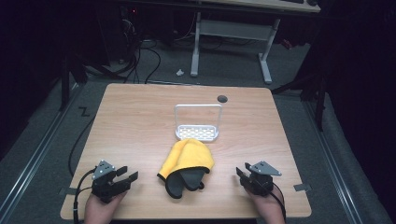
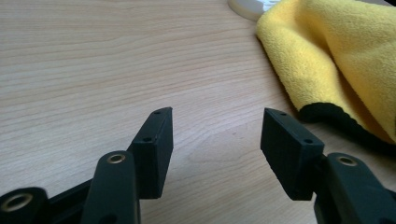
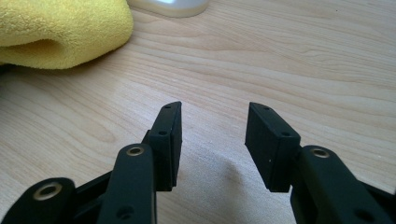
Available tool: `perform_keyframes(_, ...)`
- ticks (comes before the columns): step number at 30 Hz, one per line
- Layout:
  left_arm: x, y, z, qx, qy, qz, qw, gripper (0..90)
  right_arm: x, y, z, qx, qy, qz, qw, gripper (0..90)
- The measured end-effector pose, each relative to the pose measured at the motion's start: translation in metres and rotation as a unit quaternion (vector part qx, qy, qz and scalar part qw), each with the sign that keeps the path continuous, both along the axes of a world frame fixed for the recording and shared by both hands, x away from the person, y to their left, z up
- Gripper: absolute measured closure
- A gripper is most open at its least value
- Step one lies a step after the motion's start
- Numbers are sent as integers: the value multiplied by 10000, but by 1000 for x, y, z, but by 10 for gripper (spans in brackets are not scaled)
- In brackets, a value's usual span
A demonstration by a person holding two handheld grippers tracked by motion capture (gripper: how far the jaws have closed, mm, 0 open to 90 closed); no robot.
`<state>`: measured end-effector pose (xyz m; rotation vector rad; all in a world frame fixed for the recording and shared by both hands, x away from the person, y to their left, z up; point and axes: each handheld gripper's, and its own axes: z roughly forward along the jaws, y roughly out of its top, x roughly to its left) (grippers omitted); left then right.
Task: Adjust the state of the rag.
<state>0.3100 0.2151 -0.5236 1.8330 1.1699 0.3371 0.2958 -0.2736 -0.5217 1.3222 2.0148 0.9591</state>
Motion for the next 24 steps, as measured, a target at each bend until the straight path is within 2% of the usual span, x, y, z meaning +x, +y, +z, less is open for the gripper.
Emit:
perform_keyframes(5,-3,-10,3,2,-70,-167,9998,438,0,1,0,9,12,18,10000,558)
perform_keyframes(12,-11,-32,7,74,-160,-553,9983,413,-1,4,0,26,35,65,10000,575)
perform_keyframes(18,-19,-55,9,69,-221,-978,9949,385,-3,11,4,42,-8,180,9998,584)
perform_keyframes(22,-25,-68,9,42,-230,-1216,9923,362,-8,20,5,51,11,397,9992,566)
perform_keyframes(24,-28,-75,9,-9,-214,-1321,9910,357,-12,30,5,33,28,603,9982,546)
